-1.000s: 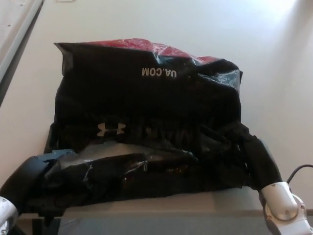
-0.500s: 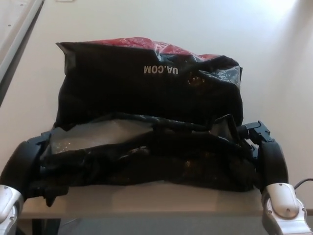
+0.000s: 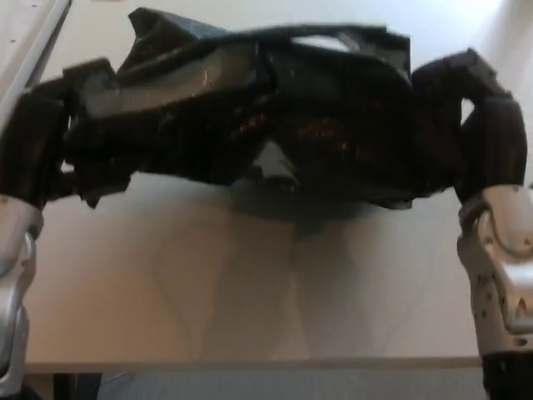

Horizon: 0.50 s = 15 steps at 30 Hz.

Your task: A plastic bag is kept infront of the robot in the middle of the desk and the robot uses both its hands to grab it from the top and lifts it up and then releases it.

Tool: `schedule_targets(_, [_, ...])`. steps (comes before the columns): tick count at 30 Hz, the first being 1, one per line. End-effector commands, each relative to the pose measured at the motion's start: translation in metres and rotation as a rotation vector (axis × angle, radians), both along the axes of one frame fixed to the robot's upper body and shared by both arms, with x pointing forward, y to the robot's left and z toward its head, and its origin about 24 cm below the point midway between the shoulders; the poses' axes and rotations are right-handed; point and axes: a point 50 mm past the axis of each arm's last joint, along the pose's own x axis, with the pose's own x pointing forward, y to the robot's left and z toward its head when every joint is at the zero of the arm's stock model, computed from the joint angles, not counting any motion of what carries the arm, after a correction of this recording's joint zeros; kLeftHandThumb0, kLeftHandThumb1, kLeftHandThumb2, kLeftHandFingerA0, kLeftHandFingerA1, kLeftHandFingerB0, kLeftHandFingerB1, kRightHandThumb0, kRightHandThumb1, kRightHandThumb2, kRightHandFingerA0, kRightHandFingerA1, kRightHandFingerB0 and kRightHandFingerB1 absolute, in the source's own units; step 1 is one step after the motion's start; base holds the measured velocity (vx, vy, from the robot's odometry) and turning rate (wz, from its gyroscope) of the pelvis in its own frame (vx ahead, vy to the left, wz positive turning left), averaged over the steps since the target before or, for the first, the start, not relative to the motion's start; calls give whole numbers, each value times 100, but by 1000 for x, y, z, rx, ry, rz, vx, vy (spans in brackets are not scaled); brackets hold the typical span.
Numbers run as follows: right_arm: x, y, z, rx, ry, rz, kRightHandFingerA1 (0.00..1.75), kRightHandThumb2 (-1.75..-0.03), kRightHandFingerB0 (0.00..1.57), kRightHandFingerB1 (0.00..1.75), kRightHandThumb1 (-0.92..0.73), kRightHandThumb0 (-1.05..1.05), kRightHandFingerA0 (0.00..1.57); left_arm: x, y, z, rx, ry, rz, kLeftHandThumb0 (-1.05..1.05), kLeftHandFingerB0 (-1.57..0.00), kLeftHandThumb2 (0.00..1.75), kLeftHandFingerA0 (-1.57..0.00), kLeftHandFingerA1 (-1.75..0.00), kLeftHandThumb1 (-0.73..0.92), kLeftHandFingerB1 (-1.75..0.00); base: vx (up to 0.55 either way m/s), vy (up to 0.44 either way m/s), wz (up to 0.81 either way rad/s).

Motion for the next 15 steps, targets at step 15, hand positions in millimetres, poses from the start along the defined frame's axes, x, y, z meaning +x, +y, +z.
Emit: schedule_targets(15, [-26,-3,253,163,-558,49,175,-63,71,172,-75,-46,103,-25,-25,228,-19,-661,-8,-24,-76,62,-102,-175,59,-175,0,0,0])
